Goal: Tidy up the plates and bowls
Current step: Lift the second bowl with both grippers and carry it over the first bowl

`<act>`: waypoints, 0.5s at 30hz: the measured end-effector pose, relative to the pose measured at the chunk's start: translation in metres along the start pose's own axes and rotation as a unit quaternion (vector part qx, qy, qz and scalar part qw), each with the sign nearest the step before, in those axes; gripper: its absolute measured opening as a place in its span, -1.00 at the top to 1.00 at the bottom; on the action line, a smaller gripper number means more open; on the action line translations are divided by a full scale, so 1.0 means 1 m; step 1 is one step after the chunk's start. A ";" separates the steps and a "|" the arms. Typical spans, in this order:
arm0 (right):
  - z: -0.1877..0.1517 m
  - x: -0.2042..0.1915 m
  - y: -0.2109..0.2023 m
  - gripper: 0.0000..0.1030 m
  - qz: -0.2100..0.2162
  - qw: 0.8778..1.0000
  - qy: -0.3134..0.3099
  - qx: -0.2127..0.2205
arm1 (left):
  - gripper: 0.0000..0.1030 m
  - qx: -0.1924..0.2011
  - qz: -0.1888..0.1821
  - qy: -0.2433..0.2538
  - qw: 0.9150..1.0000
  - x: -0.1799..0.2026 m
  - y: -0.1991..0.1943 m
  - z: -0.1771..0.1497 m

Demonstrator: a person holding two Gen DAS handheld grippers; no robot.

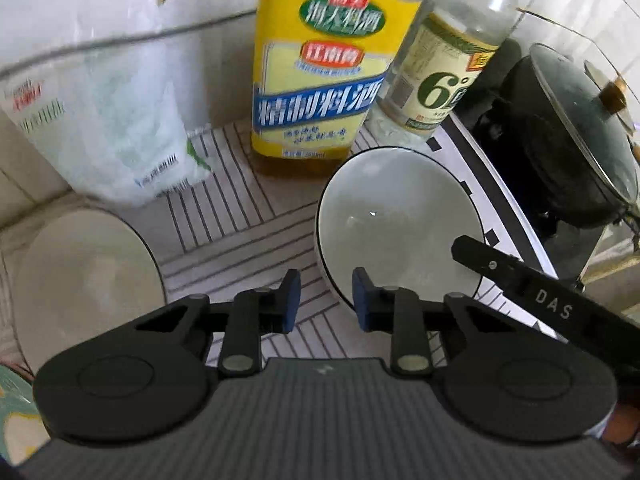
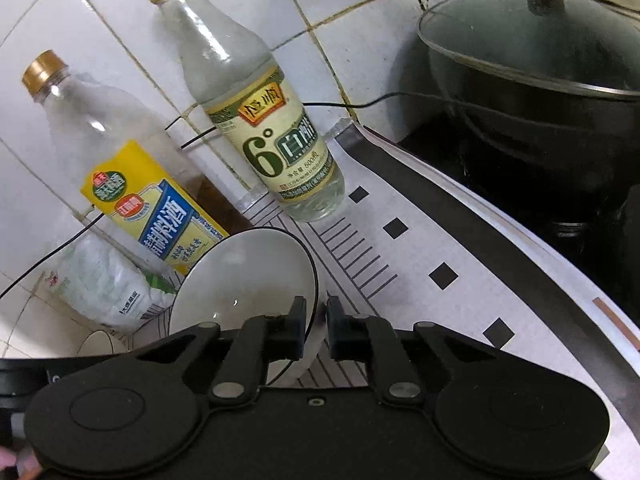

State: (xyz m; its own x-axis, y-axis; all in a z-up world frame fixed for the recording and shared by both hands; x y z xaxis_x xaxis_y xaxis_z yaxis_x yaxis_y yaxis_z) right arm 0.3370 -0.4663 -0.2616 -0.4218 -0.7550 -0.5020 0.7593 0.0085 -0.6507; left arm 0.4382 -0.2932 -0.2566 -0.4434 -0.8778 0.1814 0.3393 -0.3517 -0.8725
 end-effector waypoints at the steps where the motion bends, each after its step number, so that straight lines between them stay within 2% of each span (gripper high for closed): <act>1: -0.001 0.002 0.004 0.81 -0.001 1.000 0.006 -0.007 | 0.49 -0.004 -0.003 -0.011 1.000 -0.001 0.004 -0.002; 2: -0.002 0.004 0.007 0.82 -0.001 1.000 0.011 -0.013 | 0.52 -0.006 -0.007 -0.019 1.000 -0.001 0.007 -0.003; 4: -0.004 0.004 0.012 0.84 -0.002 1.000 0.010 -0.020 | 0.75 -0.012 -0.016 -0.030 0.999 -0.001 0.010 -0.007; 8: -0.007 0.001 0.012 0.82 -0.001 0.999 0.002 -0.033 | 0.76 -0.015 -0.008 -0.010 1.000 0.007 0.004 -0.011; 15: -0.009 -0.006 -0.023 0.79 0.046 0.998 0.001 -0.032 | 0.74 -0.030 -0.002 0.000 1.000 0.016 -0.034 -0.018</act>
State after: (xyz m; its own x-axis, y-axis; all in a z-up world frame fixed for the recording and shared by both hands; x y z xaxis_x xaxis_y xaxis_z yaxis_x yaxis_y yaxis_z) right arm 0.3174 -0.4566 -0.2484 -0.3520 -0.7481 -0.5626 0.7614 0.1207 -0.6369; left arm 0.4050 -0.2892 -0.2317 -0.4440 -0.8767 0.1853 0.2879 -0.3354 -0.8970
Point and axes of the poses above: each gripper's, at about its wrist camera, not at the fingertips, and y roughly the way its jaws point, x to its right, z to its top, the point moved 7 cm from there along y, roughly the way its jaws point, and after that the axes turned 3 degrees about x, right-handed, at the moved point
